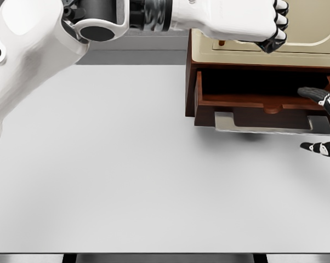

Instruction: Put the switch into the drawer with left arm, and close the drawer with right arm

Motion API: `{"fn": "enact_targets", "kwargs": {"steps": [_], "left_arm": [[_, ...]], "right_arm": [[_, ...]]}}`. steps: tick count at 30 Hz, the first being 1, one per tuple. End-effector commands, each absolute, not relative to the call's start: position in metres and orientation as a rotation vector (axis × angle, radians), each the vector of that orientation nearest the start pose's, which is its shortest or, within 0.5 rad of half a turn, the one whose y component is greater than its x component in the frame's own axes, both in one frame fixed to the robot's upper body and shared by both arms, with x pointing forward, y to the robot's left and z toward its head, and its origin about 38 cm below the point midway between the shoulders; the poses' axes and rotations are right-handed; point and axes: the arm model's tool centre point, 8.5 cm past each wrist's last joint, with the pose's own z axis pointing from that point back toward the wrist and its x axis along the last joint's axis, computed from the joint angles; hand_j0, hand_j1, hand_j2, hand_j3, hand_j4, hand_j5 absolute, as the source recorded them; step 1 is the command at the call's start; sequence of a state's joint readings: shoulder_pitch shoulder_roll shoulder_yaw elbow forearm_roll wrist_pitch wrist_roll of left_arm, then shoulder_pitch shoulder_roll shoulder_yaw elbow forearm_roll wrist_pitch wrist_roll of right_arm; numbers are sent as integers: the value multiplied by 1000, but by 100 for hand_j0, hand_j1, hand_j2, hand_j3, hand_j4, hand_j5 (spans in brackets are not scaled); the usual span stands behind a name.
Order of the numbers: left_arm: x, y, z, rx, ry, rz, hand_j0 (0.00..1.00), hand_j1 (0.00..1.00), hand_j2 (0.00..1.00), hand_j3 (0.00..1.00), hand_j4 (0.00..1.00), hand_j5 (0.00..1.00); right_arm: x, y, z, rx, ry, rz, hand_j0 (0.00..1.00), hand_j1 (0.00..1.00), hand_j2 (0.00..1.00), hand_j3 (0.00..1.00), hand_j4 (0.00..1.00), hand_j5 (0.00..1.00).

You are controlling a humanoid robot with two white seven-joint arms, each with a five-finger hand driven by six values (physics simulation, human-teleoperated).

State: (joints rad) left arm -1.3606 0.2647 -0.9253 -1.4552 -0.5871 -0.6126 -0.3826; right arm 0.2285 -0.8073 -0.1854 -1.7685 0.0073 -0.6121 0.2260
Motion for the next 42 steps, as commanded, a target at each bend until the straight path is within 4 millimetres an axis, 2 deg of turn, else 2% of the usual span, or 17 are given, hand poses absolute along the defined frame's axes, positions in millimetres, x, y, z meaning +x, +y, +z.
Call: {"fn": "enact_targets", "kwargs": {"steps": [1,11,17,18,22,23,36,40,42], "left_arm": [[424,-5,439,-587,1817,2118,49,49,49,49,49,49],[425,-10,444,-591,1817,2111,50,50,50,50,50,50],[425,-23,444,-571,1830,2106,51,51,51,51,51,51],[427,-23,444,-572,1833,2112,54,54,54,54,54,54],[429,-22,443,-571,1839,2114,95,95,95,95,95,95],[429,-22,444,-573,1839,2115,100,100,100,100,100,100],[430,-22,449,-583,1839,2111,100,100,100,100,100,100],[423,-40,451,-553,1841,2086,100,100,100,100,100,100],[423,-40,451,-553,1841,2086,100,100,100,100,100,100]], "right_arm": [[298,-402,223,-395,-1903,1204,100,100,100,100,100,100],[298,-402,223,-394,-1904,1202,100,100,100,100,100,100],[298,-402,223,-395,-1903,1204,100,100,100,100,100,100],[298,-402,223,-394,-1904,1202,100,100,100,100,100,100],[298,-402,223,-394,-1904,1202,100,100,100,100,100,100],[298,-402,223,-394,-1904,1202,100,100,100,100,100,100],[297,-402,222,-391,-1900,1202,100,100,100,100,100,100],[297,-402,222,-391,-1900,1202,100,100,100,100,100,100],[297,-402,222,-391,-1900,1202,100,100,100,100,100,100]]}}
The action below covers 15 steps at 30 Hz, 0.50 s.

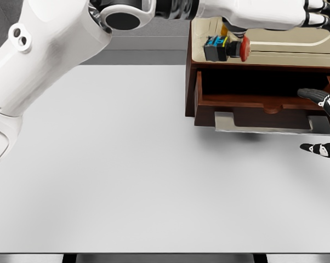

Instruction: Put the switch into the drawer with left arm, and close the drawer with right arm

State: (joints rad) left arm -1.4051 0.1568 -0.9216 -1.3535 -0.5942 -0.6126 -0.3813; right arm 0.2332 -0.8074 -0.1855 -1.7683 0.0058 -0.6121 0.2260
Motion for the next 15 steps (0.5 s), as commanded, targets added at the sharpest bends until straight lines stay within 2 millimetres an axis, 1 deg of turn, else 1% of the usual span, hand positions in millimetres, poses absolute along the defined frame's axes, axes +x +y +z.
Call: {"fn": "enact_targets", "kwargs": {"steps": [1,11,12,15], "left_arm": [[421,-48,453,-539,1847,2078,100,100,100,100,100,100],[421,-47,457,-538,1853,2072,100,100,100,100,100,100],[418,-47,458,-536,1849,2065,100,100,100,100,100,100],[405,-49,462,-451,1887,2029,100,100,100,100,100,100]], "right_arm": [[297,-402,222,-391,-1900,1202,100,100,100,100,100,100],[297,-401,222,-391,-1901,1203,100,100,100,100,100,100],[297,-402,222,-391,-1900,1202,100,100,100,100,100,100],[297,-402,221,-389,-1899,1200,100,100,100,100,100,100]]}}
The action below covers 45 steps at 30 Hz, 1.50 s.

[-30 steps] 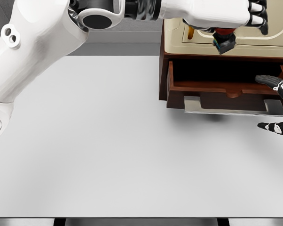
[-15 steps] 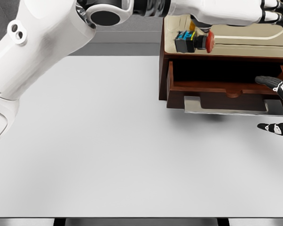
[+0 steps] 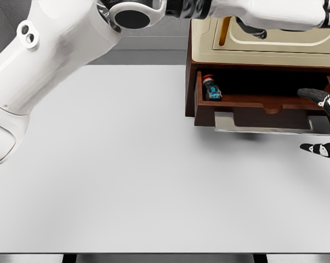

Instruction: Put the switch into the drawer with left arm, and close the drawer with right arm

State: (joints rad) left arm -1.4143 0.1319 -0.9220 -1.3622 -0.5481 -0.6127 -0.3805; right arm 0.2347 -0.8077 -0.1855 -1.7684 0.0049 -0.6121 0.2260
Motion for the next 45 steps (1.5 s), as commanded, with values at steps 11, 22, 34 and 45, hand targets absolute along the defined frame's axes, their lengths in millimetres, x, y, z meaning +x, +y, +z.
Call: {"fn": "enact_targets", "kwargs": {"steps": [11,22,34,45], "left_arm": [[378,-16,441,-425,1809,2013,100,100,100,100,100,100],[394,66,442,-552,1796,2129,100,100,100,100,100,100],[420,166,414,-699,1816,2372,100,100,100,100,100,100],[423,237,376,-725,1858,2586,100,100,100,100,100,100]], "right_arm": [[292,-412,224,-422,-1884,1191,100,100,100,100,100,100],[303,-421,263,-460,-1826,1378,94,94,94,94,94,94],[306,-410,252,-403,-1818,1396,92,92,92,92,92,92],[317,-380,233,-331,-1816,1474,93,93,93,93,93,93]]}}
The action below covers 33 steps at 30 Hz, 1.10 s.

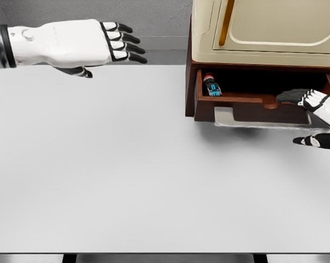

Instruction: Put the switch into the drawer with left arm, and close the drawer with right arm

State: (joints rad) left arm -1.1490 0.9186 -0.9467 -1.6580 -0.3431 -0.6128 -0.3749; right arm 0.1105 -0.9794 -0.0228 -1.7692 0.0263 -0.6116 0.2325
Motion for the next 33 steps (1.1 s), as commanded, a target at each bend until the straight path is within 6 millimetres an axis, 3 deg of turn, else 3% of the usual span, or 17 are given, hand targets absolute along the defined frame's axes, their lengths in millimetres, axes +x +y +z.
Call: {"fn": "enact_targets", "kwargs": {"steps": [1,3,7,16,20,29,33], "left_arm": [[422,242,373,-728,1854,2602,100,100,100,100,100,100],[420,249,368,-727,1858,2626,100,100,100,100,100,100],[416,270,352,-738,1926,2659,100,100,100,100,100,100],[415,278,348,-754,1922,2682,100,100,100,100,100,100],[414,280,338,-731,1923,2709,100,100,100,100,100,100],[414,288,339,-758,1908,2728,100,100,100,100,100,100],[414,287,339,-757,1907,2727,100,100,100,100,100,100]], "right_arm": [[317,-379,233,-327,-1818,1476,93,93,93,93,93,93],[319,-375,231,-327,-1823,1483,93,93,93,93,93,93],[326,-374,247,-357,-1869,1476,93,93,93,93,93,93],[331,-375,254,-383,-1881,1485,95,95,95,95,95,95],[339,-376,257,-397,-1892,1472,95,95,95,95,95,95],[339,-360,263,-378,-1927,1513,94,94,94,94,94,94],[337,-354,251,-331,-1910,1518,93,93,93,93,93,93]]}}
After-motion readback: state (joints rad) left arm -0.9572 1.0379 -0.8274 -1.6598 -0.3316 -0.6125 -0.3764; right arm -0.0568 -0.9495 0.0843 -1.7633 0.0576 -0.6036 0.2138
